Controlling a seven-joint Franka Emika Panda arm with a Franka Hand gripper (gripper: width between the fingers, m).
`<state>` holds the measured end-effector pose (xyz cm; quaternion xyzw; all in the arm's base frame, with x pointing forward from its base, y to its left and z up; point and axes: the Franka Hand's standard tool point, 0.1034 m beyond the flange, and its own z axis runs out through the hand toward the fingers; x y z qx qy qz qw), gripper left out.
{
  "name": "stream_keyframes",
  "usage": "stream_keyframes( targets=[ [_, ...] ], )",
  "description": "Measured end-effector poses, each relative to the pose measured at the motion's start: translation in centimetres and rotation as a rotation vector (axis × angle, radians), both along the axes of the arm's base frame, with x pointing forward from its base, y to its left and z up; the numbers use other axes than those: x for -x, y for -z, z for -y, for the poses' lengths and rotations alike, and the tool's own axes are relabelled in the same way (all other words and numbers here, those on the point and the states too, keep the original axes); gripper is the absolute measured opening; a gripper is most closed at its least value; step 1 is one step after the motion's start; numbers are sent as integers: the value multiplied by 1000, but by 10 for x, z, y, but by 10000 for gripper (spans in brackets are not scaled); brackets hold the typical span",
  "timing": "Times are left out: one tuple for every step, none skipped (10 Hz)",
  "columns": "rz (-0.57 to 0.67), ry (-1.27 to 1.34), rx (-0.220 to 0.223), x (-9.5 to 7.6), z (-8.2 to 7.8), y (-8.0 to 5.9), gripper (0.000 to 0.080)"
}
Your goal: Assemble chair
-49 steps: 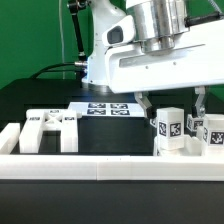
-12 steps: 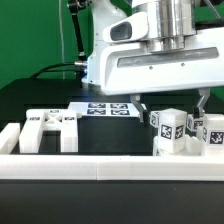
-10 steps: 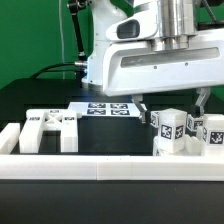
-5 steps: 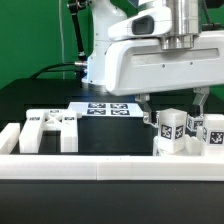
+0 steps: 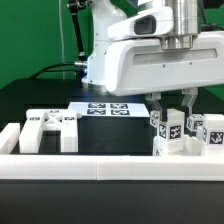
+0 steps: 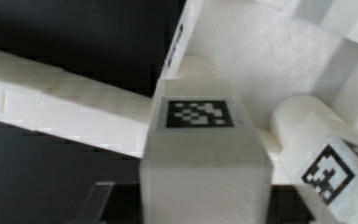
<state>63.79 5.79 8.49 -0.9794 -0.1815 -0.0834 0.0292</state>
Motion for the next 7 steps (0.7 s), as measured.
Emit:
stream_keyframes(
  targets=[
    [0, 3, -1, 0, 0, 0, 289],
    [-6, 67, -12, 0, 0, 0, 289],
    [-11, 128, -21, 0, 0, 0, 289],
    [-18, 208, -33, 0, 1, 0, 289],
    [-25, 338, -59, -1, 3, 1, 289],
    [-26, 455, -79, -1, 4, 1, 291],
    [-31, 540, -91, -1, 5, 1, 291]
  ],
)
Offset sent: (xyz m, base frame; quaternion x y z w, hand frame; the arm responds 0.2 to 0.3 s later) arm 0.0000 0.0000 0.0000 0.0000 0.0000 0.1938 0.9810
